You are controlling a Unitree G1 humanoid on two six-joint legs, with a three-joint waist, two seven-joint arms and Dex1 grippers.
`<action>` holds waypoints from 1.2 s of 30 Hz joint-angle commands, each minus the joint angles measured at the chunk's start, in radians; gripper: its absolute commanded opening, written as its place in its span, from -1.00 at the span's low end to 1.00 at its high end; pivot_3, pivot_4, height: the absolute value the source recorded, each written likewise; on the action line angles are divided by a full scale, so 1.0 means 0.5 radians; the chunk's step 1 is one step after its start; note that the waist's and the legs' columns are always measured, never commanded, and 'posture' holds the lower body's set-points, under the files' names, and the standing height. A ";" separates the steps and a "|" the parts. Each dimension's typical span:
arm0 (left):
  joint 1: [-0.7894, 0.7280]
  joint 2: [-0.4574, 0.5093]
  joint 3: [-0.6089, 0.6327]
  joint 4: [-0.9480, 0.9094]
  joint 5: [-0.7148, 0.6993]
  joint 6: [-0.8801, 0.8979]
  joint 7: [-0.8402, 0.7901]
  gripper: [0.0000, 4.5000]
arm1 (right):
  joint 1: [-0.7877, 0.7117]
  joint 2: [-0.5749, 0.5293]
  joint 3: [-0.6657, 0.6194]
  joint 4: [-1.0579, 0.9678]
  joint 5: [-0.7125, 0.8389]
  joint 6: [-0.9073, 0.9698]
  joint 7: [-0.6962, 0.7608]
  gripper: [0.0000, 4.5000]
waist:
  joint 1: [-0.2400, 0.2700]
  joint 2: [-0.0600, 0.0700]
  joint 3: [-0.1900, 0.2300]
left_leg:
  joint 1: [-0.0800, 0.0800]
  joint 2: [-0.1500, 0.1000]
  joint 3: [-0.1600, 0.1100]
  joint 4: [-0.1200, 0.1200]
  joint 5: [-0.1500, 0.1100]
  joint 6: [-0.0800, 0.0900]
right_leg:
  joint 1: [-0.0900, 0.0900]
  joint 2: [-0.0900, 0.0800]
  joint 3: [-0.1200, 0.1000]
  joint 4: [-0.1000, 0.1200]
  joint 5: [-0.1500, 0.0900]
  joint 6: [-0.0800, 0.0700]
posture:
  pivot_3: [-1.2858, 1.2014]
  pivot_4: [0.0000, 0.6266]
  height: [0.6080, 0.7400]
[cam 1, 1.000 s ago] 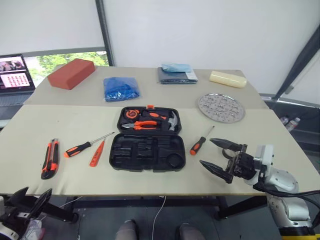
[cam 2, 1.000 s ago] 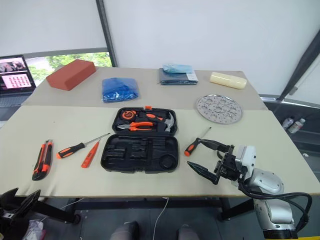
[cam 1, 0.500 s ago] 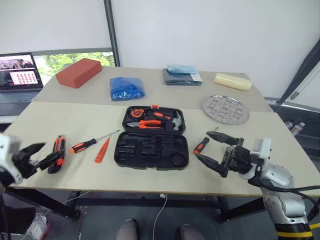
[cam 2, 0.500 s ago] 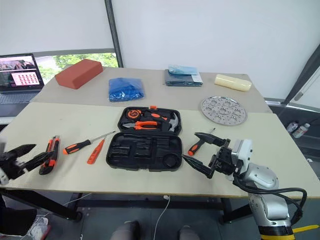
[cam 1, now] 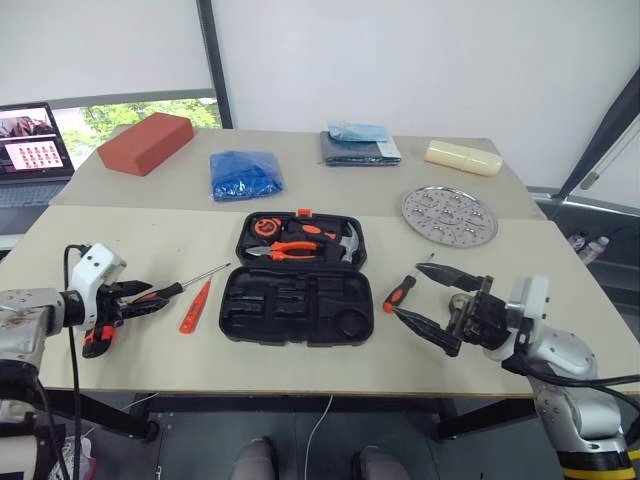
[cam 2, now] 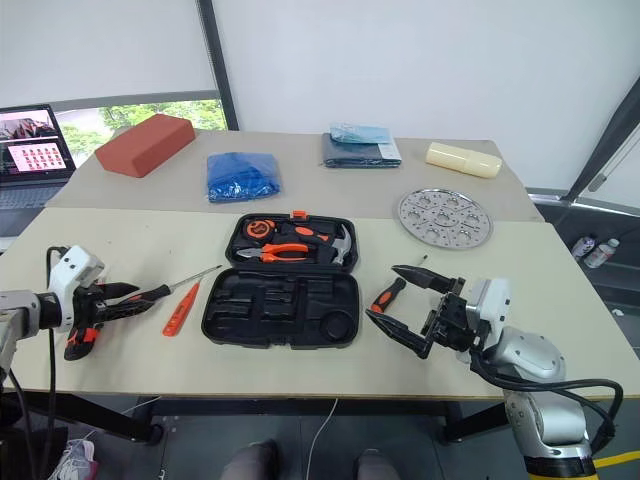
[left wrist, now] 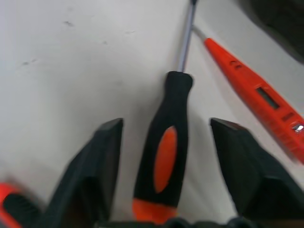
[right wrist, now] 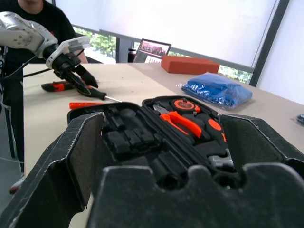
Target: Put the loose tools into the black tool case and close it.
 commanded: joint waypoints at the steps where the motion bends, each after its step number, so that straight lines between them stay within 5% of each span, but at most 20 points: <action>1: -0.101 0.014 0.077 0.165 0.033 -0.192 -0.019 -0.39 | 0.016 -0.034 -0.059 -0.114 0.034 0.031 -0.026 1.00 | -0.001 0.000 0.000 | 0.000 0.000 0.000 0.001 0.000 0.000 | 0.000 0.000 0.000 0.000 0.000 0.000 | 0.03 -0.52 1.00; 3: -0.120 0.040 0.163 0.234 -0.019 -0.352 -0.097 -0.68 | 0.021 -0.044 -0.071 -0.132 0.033 0.048 -0.036 1.00 | 0.001 0.000 0.000 | 0.000 0.000 -0.001 0.003 0.000 0.000 | 0.001 0.000 0.000 0.001 0.001 0.001 | 0.03 -0.52 1.00; 9: -0.328 0.033 0.284 0.321 -0.082 -0.786 -0.338 -0.68 | 0.041 -0.105 -0.149 -0.129 0.045 0.080 -0.033 1.00 | 0.023 -0.001 0.001 | -0.003 0.000 0.000 0.011 0.000 -0.001 | 0.002 -0.002 -0.001 0.001 0.003 -0.001 | 0.03 -0.52 1.00; 15: -0.620 -0.309 -0.137 0.022 0.167 -1.108 -0.538 -0.68 | -0.011 -0.151 -0.208 -0.030 0.030 0.072 -0.012 1.00 | 0.069 -0.001 0.000 | -0.008 -0.001 0.000 0.025 0.000 -0.001 | 0.009 -0.003 -0.002 0.001 0.004 0.003 | 0.03 -0.52 1.00; 21: -0.836 -0.597 -0.526 0.079 0.607 -1.192 -0.338 -0.68 | -0.045 -0.170 -0.212 0.052 0.003 0.040 0.035 1.00 | 0.039 -0.002 0.001 | -0.018 -0.001 -0.001 0.034 0.003 0.005 | 0.004 0.000 0.002 0.000 0.014 0.011 | 0.03 -0.52 1.00; 36: -0.973 -0.724 -0.661 0.448 0.825 -1.472 -0.177 -0.68 | 0.129 -0.107 -0.245 -0.052 -0.021 -0.006 -0.018 1.00 | 0.017 -0.001 0.001 | -0.021 -0.003 -0.004 0.034 0.003 0.007 | 0.004 0.000 0.003 0.001 0.013 0.014 | 0.03 -0.52 1.00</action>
